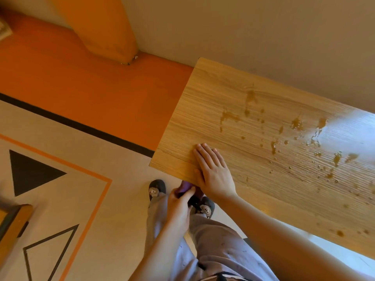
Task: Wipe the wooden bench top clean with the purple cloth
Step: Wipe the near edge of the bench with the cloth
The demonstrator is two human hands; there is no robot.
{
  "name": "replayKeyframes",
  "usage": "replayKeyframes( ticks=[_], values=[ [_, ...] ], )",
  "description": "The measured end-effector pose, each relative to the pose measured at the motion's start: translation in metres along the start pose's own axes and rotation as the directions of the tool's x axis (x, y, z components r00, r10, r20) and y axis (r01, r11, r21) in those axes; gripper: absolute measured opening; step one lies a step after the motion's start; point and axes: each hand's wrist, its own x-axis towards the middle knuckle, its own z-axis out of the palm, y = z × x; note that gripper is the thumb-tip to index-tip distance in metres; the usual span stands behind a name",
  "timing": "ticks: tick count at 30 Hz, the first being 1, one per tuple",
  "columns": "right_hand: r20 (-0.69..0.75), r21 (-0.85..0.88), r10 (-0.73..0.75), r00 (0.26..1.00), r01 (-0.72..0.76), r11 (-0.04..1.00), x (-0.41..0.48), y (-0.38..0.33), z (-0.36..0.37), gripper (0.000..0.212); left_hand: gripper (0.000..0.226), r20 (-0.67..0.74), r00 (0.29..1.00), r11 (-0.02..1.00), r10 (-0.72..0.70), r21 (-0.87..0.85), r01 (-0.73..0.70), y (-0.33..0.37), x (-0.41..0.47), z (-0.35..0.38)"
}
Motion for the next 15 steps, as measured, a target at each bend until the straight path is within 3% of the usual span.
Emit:
replayKeyframes(
  ticks=[3,11,15],
  values=[
    [-0.01,0.011,-0.005,1.0,0.005,1.0,0.001,-0.001,0.001,0.054,0.02,-0.036,0.996,0.994,0.087,0.068,-0.085,0.02,0.011,-0.016],
    [-0.01,0.019,0.004,1.0,-0.004,1.0,0.002,0.001,0.001,0.054,0.015,-0.201,0.97,0.981,0.138,-0.106,-0.162,0.055,0.034,-0.035],
    [-0.016,0.015,-0.001,1.0,0.001,1.0,0.001,0.001,0.0,0.053,0.02,-0.088,0.994,0.995,0.066,0.086,-0.058,0.013,0.01,-0.006]
  ],
)
